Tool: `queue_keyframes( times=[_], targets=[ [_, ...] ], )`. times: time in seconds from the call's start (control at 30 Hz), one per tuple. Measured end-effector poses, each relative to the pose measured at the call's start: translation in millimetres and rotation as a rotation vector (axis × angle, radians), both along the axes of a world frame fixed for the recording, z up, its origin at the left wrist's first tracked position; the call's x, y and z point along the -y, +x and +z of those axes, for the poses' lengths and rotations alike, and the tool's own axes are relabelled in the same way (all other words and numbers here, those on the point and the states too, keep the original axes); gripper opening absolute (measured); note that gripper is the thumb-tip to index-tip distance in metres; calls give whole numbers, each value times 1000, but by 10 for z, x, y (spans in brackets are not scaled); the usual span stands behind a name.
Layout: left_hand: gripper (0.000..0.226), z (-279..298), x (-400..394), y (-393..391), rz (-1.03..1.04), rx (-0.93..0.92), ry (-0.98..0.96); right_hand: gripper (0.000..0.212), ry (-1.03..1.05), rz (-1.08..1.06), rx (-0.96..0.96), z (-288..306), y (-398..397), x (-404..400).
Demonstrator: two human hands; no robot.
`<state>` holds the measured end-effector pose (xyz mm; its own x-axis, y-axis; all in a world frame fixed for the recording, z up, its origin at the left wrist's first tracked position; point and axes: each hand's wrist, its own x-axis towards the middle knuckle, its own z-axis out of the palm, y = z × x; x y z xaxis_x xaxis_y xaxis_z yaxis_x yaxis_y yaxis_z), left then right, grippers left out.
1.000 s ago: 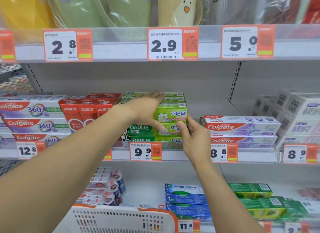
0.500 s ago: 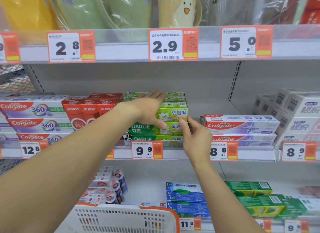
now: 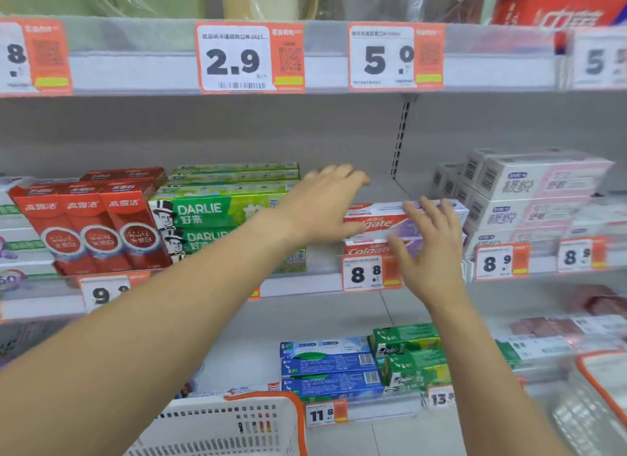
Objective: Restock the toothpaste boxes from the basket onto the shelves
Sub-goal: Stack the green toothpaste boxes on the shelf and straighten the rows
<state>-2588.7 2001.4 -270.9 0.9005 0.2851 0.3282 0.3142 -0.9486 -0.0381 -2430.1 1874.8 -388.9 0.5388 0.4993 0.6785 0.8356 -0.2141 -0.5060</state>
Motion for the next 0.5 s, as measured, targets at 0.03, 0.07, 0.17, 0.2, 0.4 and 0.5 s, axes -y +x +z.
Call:
queue_keyframes(
  times=[0.03, 0.07, 0.17, 0.2, 0.4, 0.5],
  targets=[
    [74, -33, 44, 114, 18, -52, 19, 53, -18, 22, 34, -36, 52, 28],
    [78, -58, 73, 209, 43, -110, 29, 54, -16, 39, 55, -54, 100, 55],
    [74, -122, 97, 371, 109, -257, -72, 55, 6, 24, 71, -76, 183, 107],
    [70, -158, 97, 399, 122, -283, -103, 56, 6, 15, 63, -82, 193, 117],
    [63, -274, 92, 487, 125, -248, -269, 62, 47, -75, -9, -96, 233, 161],
    [67, -282, 66, 471, 130, -203, -387, 67, 87, -127, -83, -121, 312, 222]
  ],
)
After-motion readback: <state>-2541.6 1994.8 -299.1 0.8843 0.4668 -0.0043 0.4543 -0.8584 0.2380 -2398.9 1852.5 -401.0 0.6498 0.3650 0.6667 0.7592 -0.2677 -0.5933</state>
